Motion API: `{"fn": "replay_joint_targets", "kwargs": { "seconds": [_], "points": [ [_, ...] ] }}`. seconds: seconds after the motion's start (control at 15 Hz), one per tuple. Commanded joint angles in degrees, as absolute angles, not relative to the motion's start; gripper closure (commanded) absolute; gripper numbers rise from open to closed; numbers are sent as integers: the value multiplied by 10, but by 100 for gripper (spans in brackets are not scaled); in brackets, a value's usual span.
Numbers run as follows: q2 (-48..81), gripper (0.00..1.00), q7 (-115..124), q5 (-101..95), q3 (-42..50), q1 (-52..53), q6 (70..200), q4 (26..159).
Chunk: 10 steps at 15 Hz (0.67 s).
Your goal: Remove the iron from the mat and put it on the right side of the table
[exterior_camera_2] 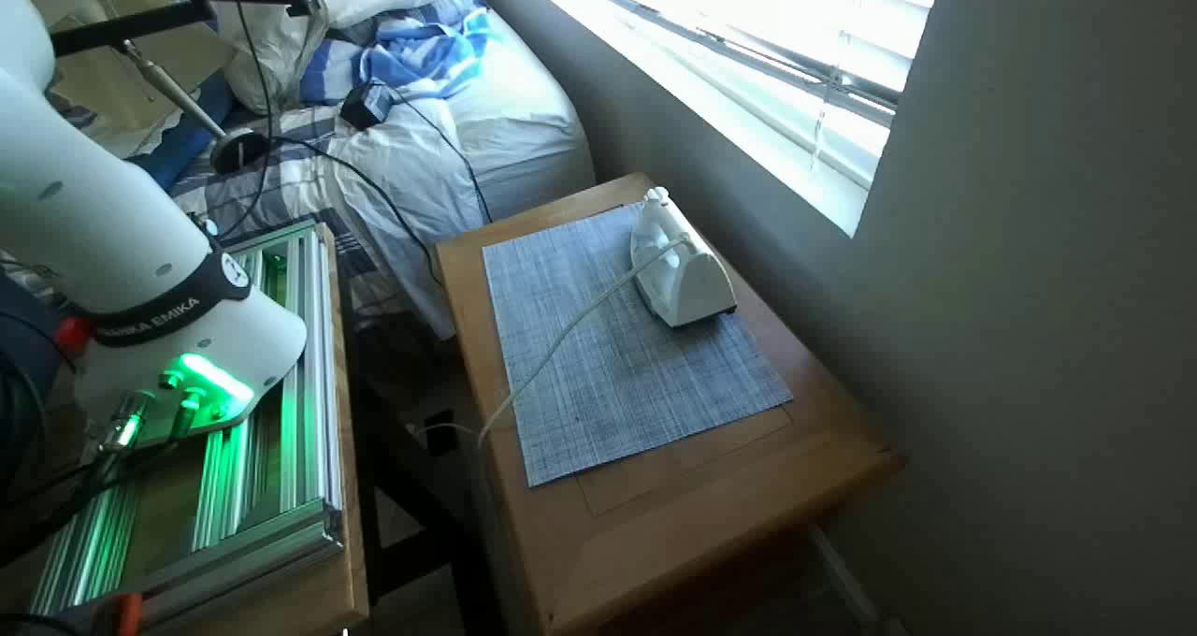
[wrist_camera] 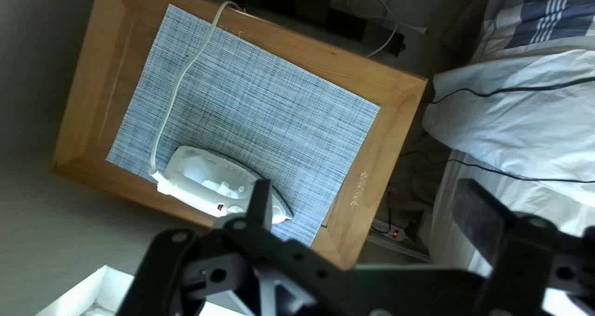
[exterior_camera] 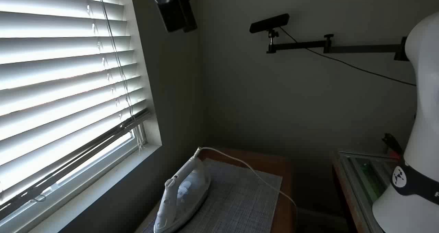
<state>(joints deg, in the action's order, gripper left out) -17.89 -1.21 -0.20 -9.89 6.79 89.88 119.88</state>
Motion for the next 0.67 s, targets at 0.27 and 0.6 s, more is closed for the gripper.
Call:
{"fn": "replay_joint_targets", "kwargs": {
  "seconds": [0.27, 0.6],
  "points": [
    [-193, 0, -49, -3, -76, 69, 922, 1215],
    [-232, 0, -274, 22, 16, 65, 1007, 1281]
  ]
}}
